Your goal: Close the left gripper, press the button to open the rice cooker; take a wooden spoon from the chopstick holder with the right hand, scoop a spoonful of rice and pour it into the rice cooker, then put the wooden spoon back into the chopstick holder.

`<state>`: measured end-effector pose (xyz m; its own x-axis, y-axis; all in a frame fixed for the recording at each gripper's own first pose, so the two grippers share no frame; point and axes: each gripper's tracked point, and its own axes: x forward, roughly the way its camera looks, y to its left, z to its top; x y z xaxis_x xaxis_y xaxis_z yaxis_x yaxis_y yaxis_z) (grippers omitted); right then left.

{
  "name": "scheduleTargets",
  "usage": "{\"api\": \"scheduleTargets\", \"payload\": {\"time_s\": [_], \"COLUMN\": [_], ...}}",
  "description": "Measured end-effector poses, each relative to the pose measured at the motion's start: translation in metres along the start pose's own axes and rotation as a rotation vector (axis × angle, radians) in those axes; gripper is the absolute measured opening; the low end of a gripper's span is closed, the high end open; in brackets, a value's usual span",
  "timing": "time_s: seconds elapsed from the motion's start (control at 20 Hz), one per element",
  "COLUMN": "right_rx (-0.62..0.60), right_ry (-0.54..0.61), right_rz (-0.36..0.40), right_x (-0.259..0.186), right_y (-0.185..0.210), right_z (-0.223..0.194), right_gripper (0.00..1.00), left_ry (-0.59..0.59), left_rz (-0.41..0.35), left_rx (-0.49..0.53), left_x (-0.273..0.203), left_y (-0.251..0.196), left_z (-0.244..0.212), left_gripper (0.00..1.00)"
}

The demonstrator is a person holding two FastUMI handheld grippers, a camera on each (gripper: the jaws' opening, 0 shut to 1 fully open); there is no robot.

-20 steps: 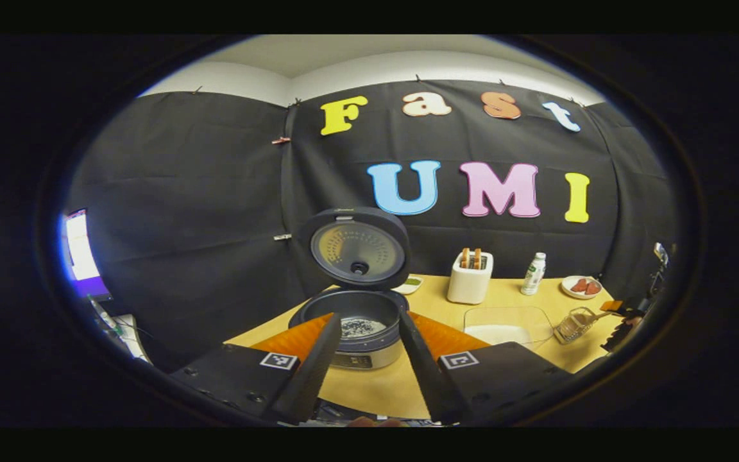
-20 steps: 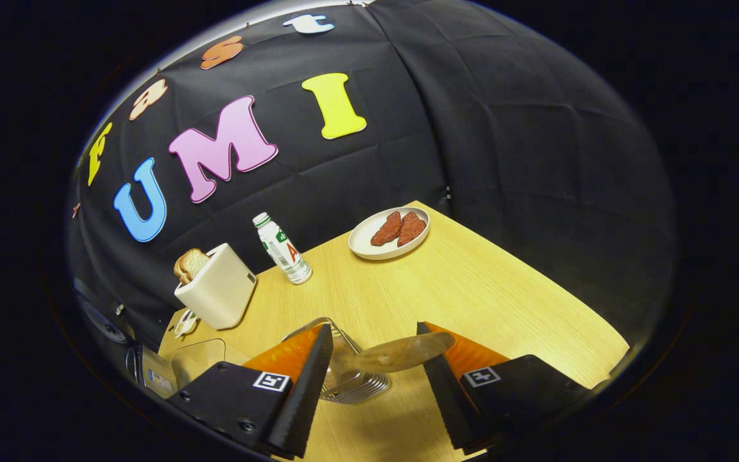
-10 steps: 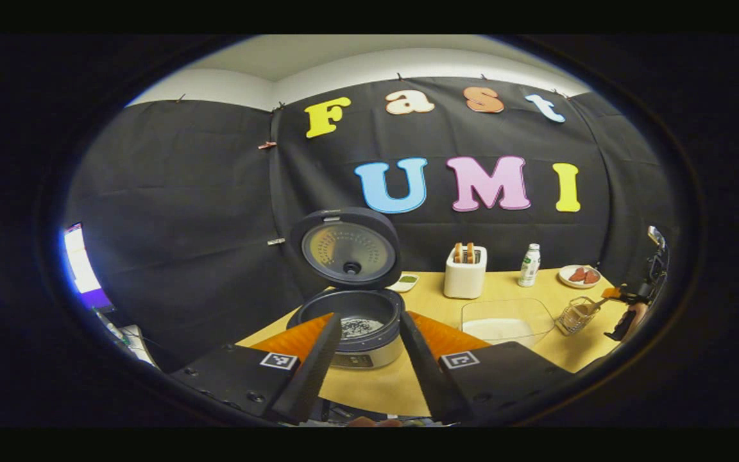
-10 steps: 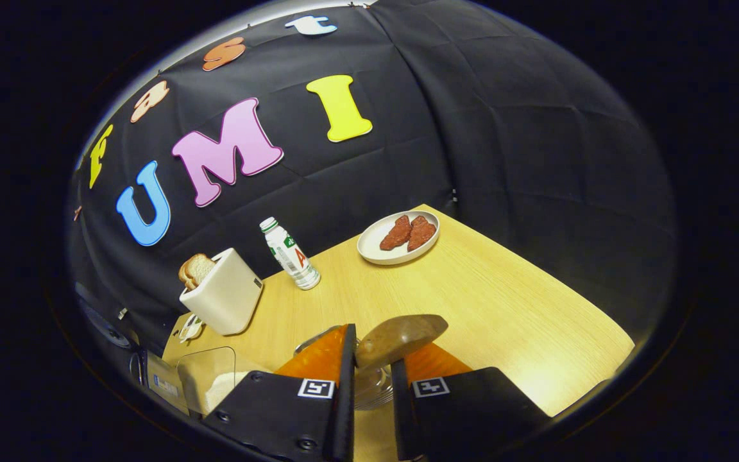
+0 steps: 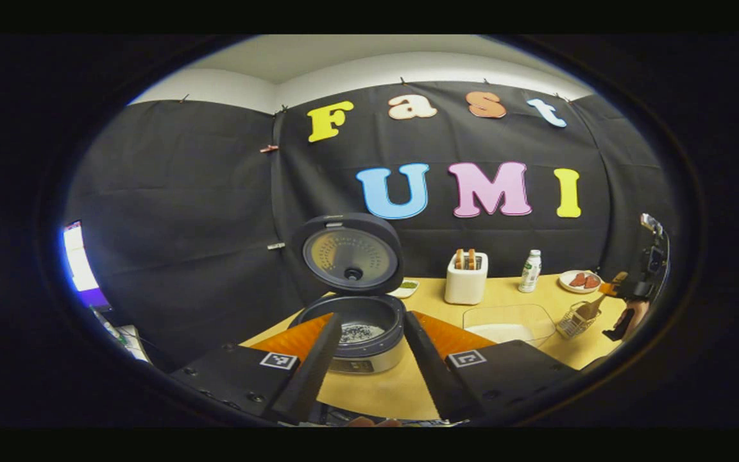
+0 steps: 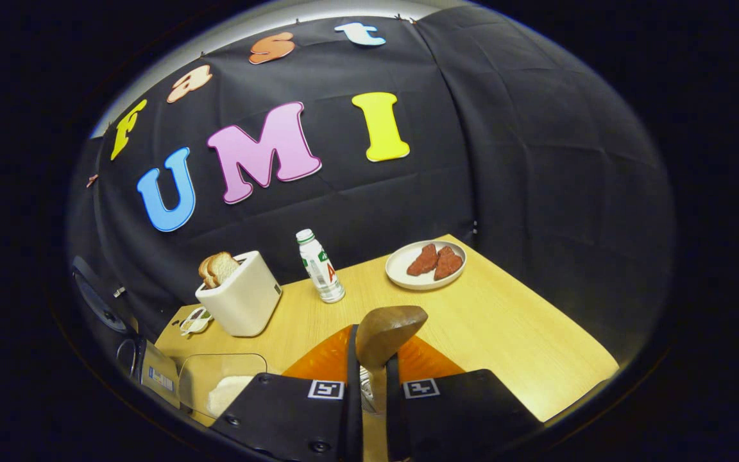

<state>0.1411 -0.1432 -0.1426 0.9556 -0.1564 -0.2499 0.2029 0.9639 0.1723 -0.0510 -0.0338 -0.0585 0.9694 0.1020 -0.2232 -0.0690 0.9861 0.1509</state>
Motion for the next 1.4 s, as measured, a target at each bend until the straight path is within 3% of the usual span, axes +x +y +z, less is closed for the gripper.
{"api": "scheduleTargets", "payload": {"time_s": [0.25,0.35,0.55,0.85,1.15,1.2,1.4], "right_rx": [-0.043,-0.053,-0.049,-0.091,-0.137,-0.138,-0.137], "right_ry": [-0.089,-0.105,-0.102,0.014,0.137,0.153,0.195], "right_rz": [0.029,0.074,0.181,0.295,0.298,0.296,0.277], "right_x": [-0.017,-0.026,-0.042,-0.039,-0.025,-0.025,-0.023], "right_y": [0.028,0.05,0.11,0.189,0.223,0.226,0.235], "right_z": [0.042,0.054,0.057,0.003,-0.066,-0.077,-0.107], "right_gripper": [0.19,0.14,0.18,0.18,0.19,0.19,0.19], "left_ry": [0.008,0.015,-0.01,-0.01,0.012,0.015,0.021], "left_rz": [-0.015,-0.02,-0.017,-0.004,0.001,0.0,-0.007], "left_rx": [-0.049,-0.07,-0.089,-0.095,-0.097,-0.104,-0.083], "left_x": [0.008,0.011,0.015,0.019,0.027,0.028,0.038], "left_y": [0.005,0.008,0.022,0.046,0.074,0.078,0.093], "left_z": [-0.011,-0.015,-0.01,-0.011,-0.018,-0.019,-0.023], "left_gripper": [0.7,0.7,0.71,0.7,0.7,0.74,0.7]}}
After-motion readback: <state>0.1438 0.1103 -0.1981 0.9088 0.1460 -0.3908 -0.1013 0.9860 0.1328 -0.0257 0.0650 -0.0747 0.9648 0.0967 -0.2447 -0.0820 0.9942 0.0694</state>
